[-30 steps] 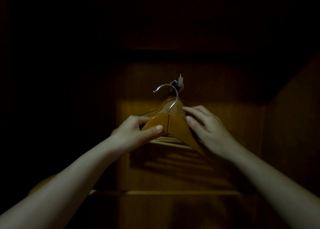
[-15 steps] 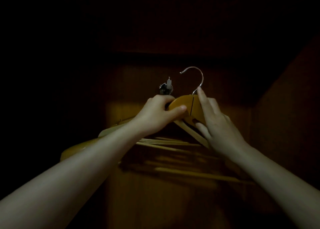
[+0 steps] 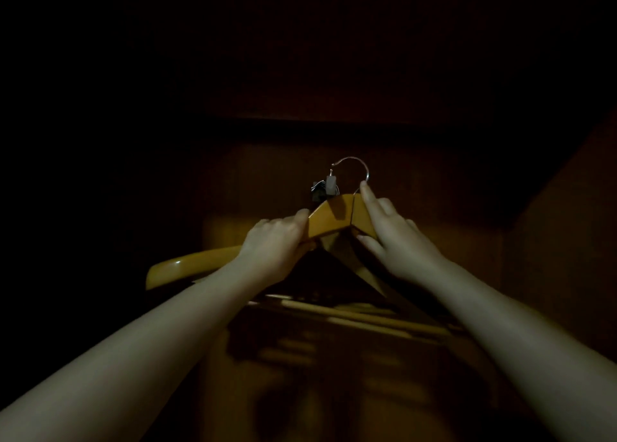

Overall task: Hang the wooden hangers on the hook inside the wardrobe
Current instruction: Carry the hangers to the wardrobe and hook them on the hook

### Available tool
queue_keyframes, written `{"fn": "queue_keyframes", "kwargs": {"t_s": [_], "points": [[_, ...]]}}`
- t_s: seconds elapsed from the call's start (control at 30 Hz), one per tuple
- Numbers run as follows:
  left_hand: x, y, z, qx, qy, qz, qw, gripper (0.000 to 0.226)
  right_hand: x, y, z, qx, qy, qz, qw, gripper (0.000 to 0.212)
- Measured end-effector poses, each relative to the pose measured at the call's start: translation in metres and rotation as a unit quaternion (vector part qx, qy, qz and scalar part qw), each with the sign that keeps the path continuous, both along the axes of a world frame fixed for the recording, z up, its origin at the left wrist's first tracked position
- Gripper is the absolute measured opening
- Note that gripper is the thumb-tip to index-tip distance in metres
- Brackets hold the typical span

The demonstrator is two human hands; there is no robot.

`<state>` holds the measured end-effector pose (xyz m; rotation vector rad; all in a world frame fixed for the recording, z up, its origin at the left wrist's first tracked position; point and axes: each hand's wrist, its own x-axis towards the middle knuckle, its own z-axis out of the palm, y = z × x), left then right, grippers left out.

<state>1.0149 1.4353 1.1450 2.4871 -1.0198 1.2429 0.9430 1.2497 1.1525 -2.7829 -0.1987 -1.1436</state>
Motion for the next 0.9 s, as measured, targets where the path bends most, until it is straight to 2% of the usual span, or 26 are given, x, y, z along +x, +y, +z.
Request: {"fn": "queue_keyframes", "kwargs": {"t_s": [0.1, 0.2, 0.33, 0.4, 0.5, 0.67, 0.8, 0.9], "points": [[0.013, 0.004, 0.005, -0.001, 0.07, 0.013, 0.997, 0.05, 0.017, 0.009, 0.005, 0.0, 0.02, -0.003, 1.0, 0.084], [0.026, 0.01, -0.001, -0.006, 0.096, 0.038, 0.995, 0.053, 0.03, 0.017, 0.002, 0.0, 0.038, 0.001, 0.999, 0.079], [0.035, 0.015, -0.027, -0.026, 0.131, 0.035, 0.99, 0.048, 0.04, 0.024, -0.015, -0.032, 0.046, -0.017, 0.998, 0.036], [0.037, 0.012, -0.036, -0.042, 0.132, 0.023, 0.99, 0.047, 0.041, 0.023, -0.023, -0.036, 0.033, -0.029, 0.998, 0.025], [0.043, 0.005, -0.044, -0.065, 0.127, 0.0, 0.99, 0.046, 0.044, 0.02, -0.029, -0.047, 0.012, -0.051, 0.998, 0.029], [0.051, 0.003, -0.055, -0.094, 0.077, -0.007, 0.993, 0.051, 0.051, 0.016, -0.037, -0.066, -0.027, -0.071, 0.995, 0.051], [0.051, 0.002, -0.056, -0.096, 0.067, 0.004, 0.993, 0.05, 0.054, 0.016, -0.04, -0.088, -0.055, -0.082, 0.991, 0.046], [0.048, -0.001, -0.056, -0.109, 0.07, 0.024, 0.991, 0.046, 0.055, 0.017, -0.041, -0.074, -0.064, -0.076, 0.992, 0.053]]}}
